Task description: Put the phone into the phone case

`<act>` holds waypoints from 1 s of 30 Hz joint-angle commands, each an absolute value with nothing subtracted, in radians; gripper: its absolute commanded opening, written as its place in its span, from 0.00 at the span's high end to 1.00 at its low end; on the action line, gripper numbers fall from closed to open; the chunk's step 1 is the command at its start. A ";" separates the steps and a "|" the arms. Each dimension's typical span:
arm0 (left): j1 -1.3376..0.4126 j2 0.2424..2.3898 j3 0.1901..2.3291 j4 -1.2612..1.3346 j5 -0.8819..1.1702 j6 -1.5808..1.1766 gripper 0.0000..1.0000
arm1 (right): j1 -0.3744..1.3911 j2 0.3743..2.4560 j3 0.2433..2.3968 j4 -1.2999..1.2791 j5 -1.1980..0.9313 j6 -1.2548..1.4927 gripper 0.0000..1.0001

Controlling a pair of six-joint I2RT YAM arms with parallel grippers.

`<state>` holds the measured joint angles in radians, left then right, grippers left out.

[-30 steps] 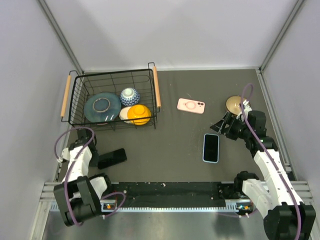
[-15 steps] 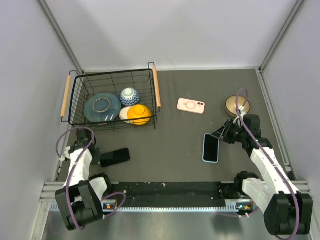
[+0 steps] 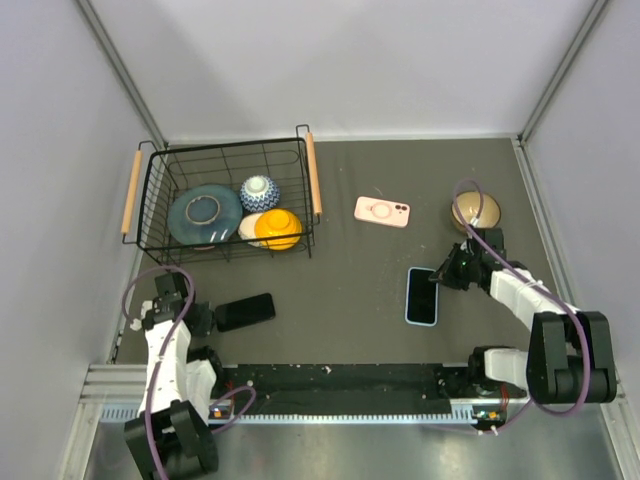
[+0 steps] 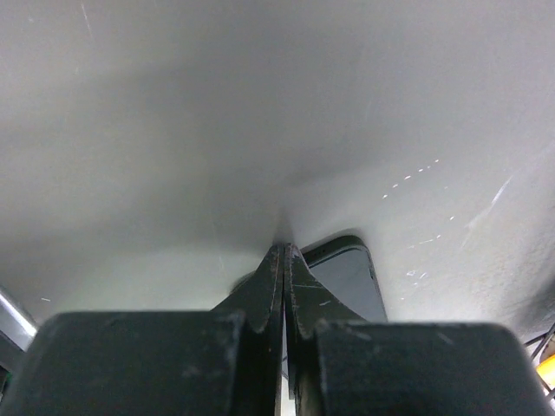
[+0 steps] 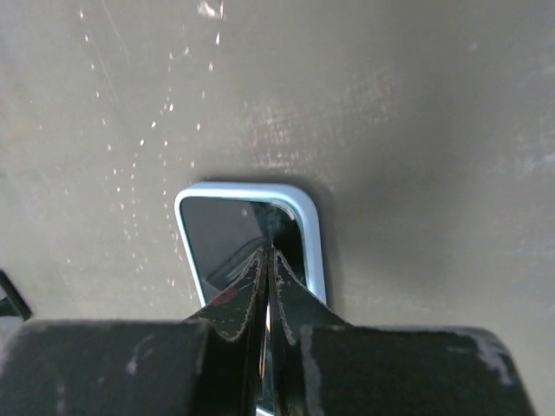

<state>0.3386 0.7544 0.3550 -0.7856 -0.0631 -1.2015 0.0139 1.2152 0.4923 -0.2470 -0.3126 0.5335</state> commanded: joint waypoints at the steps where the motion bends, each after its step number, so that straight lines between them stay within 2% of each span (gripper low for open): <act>1: 0.336 0.761 0.353 -0.815 -0.035 -1.187 1.00 | 0.005 1.253 0.557 -0.235 -0.206 0.486 1.00; 13: 0.334 0.785 0.371 -0.805 -0.058 -1.180 1.00 | 0.005 1.387 0.618 -0.305 -0.169 0.485 1.00; 25: 0.336 0.851 0.419 -0.830 -0.098 -1.157 1.00 | 0.005 1.353 0.586 -0.330 -0.144 0.491 1.00; 27: 0.330 0.867 0.420 -0.824 -0.084 -1.149 1.00 | 0.003 1.318 0.594 -0.307 -0.191 0.495 1.00; 28: 0.324 0.873 0.420 -0.822 -0.080 -1.140 1.00 | 0.005 1.298 0.609 -0.302 -0.215 0.502 0.91; 30: 0.321 0.891 0.407 -0.815 -0.048 -1.134 1.00 | 0.005 1.208 0.630 -0.304 -0.283 0.528 0.82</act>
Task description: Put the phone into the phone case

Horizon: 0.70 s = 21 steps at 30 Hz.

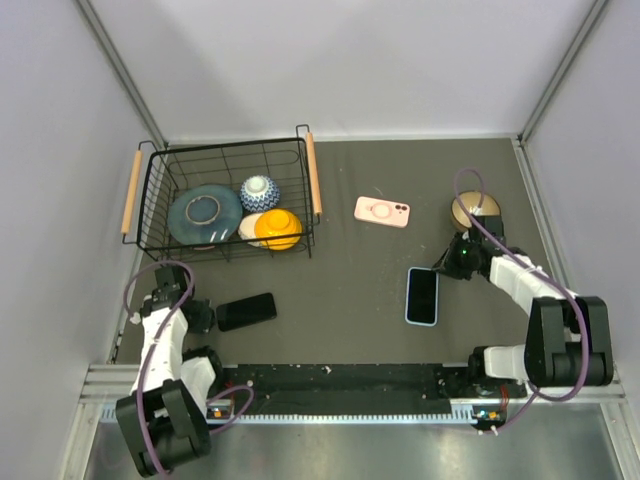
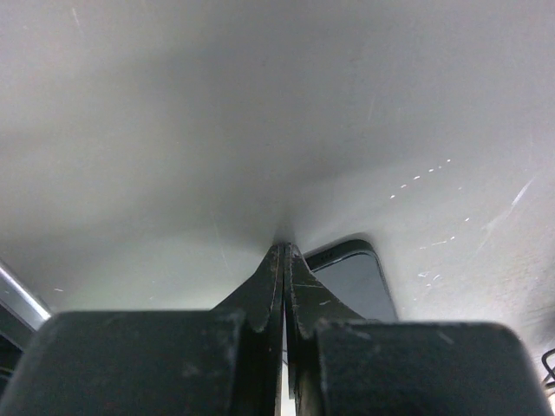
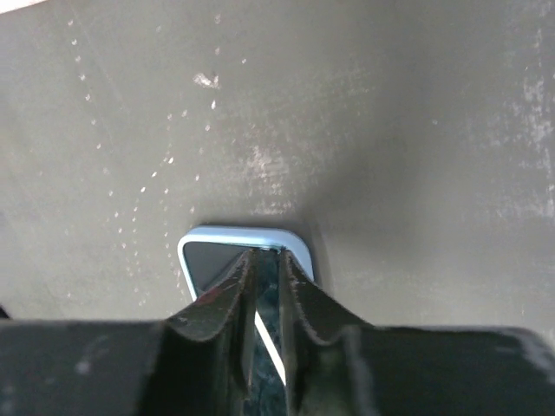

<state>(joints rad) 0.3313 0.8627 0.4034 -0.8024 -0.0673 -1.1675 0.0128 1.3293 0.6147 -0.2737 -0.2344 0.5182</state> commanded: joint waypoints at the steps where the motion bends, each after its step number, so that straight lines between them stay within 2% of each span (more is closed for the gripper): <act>1: 0.316 0.900 0.400 -0.810 -0.032 -1.134 1.00 | 0.003 1.171 0.658 -0.310 -0.302 0.534 0.78; 6: 0.223 0.896 0.388 -0.802 -0.005 -1.187 1.00 | 0.005 1.017 0.758 -0.388 -0.356 0.543 0.65; 11: -0.035 0.874 0.394 -0.828 -0.031 -1.340 1.00 | 0.005 0.891 0.750 -0.449 -0.446 0.489 0.54; 16: -0.217 0.844 0.388 -0.857 -0.028 -1.469 1.00 | 0.018 0.770 0.614 -0.456 -0.518 0.537 0.52; 21: -0.372 0.801 0.446 -0.867 -0.080 -1.552 1.00 | 0.104 0.716 0.557 -0.430 -0.483 0.581 0.52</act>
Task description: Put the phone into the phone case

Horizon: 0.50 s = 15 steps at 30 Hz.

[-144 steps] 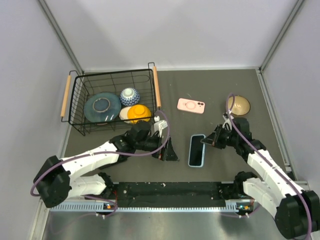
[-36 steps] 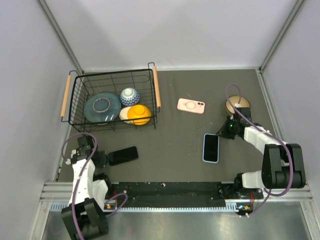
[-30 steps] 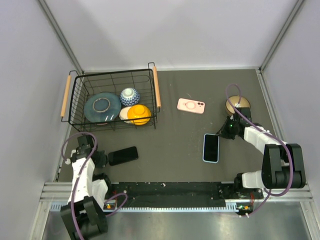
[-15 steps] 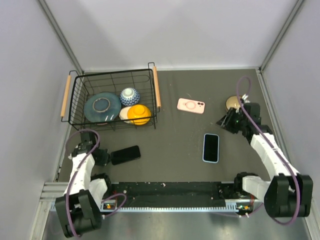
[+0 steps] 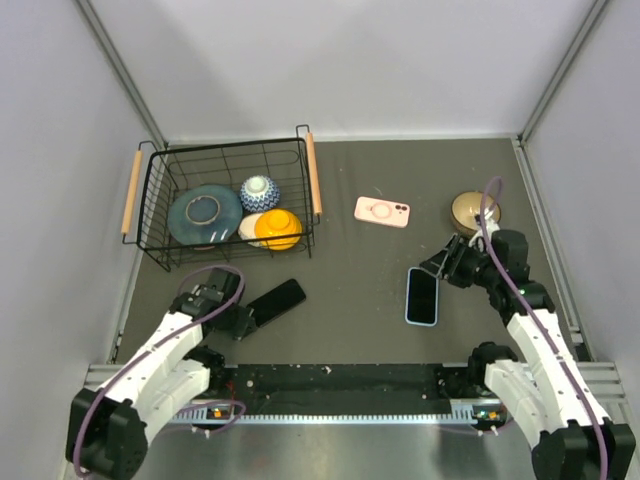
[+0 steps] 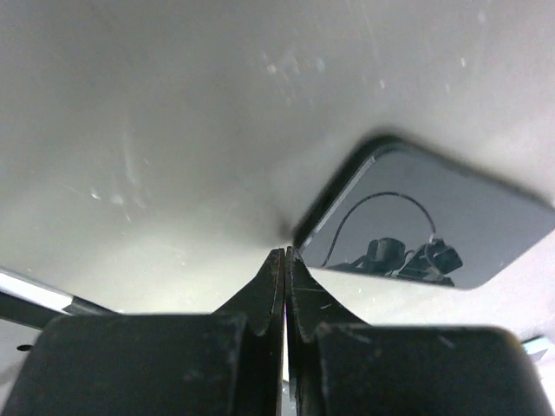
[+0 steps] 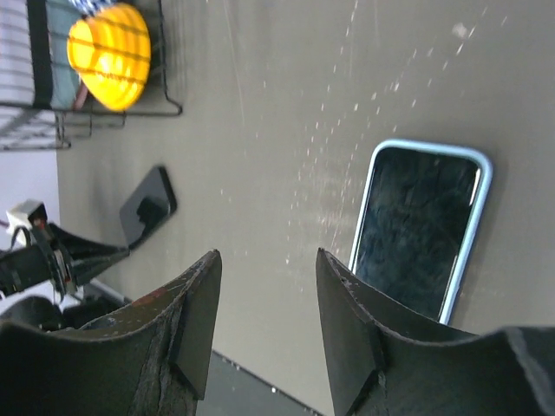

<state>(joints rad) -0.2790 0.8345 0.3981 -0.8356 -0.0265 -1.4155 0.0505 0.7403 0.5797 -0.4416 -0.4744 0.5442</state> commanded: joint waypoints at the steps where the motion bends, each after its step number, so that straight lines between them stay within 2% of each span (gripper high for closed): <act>1: -0.418 0.796 0.457 -0.868 -0.089 -1.558 1.00 | 0.112 0.715 0.551 -0.425 -0.480 0.587 0.52; 5: -0.457 0.767 0.526 -0.839 -0.199 -1.415 1.00 | 0.126 0.704 0.551 -0.411 -0.494 0.614 0.52; 8: -0.457 0.729 0.529 -0.721 -0.375 -1.205 0.99 | 0.127 0.663 0.549 -0.390 -0.523 0.617 0.50; 12: -0.456 0.663 0.439 -0.525 -0.382 -1.013 0.78 | 0.127 0.598 0.545 -0.383 -0.526 0.618 0.47; 13: -0.454 0.640 0.414 -0.447 -0.347 -1.014 0.76 | 0.127 0.580 0.542 -0.383 -0.526 0.618 0.47; 15: -0.449 0.623 0.347 -0.376 -0.331 -1.022 1.00 | 0.127 0.571 0.537 -0.384 -0.531 0.620 0.47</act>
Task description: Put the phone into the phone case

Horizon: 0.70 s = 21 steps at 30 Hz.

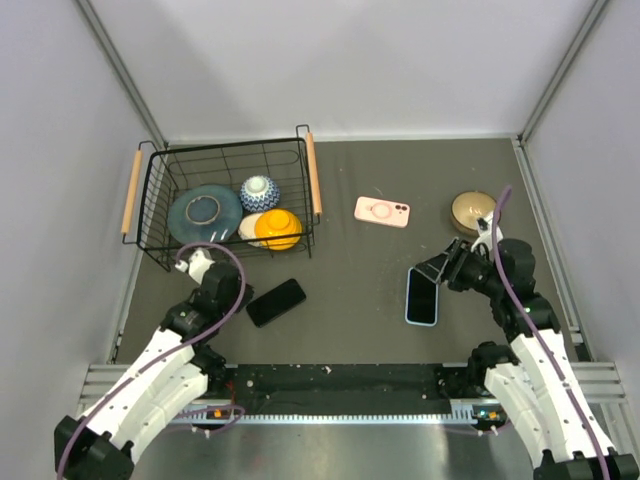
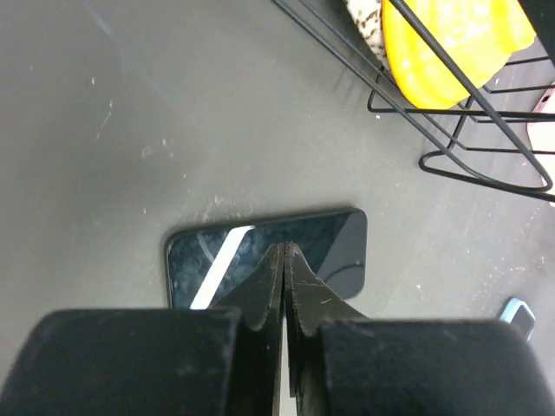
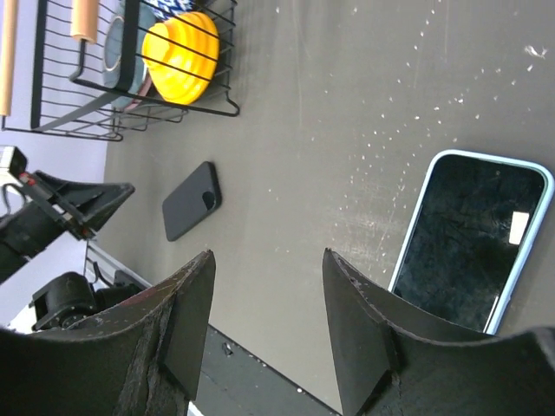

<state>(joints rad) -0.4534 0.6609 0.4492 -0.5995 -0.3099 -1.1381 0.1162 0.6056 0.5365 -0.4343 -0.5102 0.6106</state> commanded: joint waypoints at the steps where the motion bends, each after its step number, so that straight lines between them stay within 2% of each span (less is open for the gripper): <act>1: -0.443 0.611 0.335 -0.341 -0.336 -1.029 1.00 | 0.127 0.565 0.537 -0.387 -0.532 0.618 0.47; 5: -0.436 0.612 0.313 -0.327 -0.471 -1.058 1.00 | 0.127 0.571 0.555 -0.414 -0.549 0.583 0.47; 21: -0.425 0.864 0.322 -0.253 -0.405 -1.020 1.00 | 0.127 0.531 0.577 -0.442 -0.558 0.592 0.44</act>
<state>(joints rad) -0.4278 0.8310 0.3141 -0.3023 -0.4232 -1.0389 0.1162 0.5476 0.5373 -0.4385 -0.5629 0.5919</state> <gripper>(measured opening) 0.009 0.557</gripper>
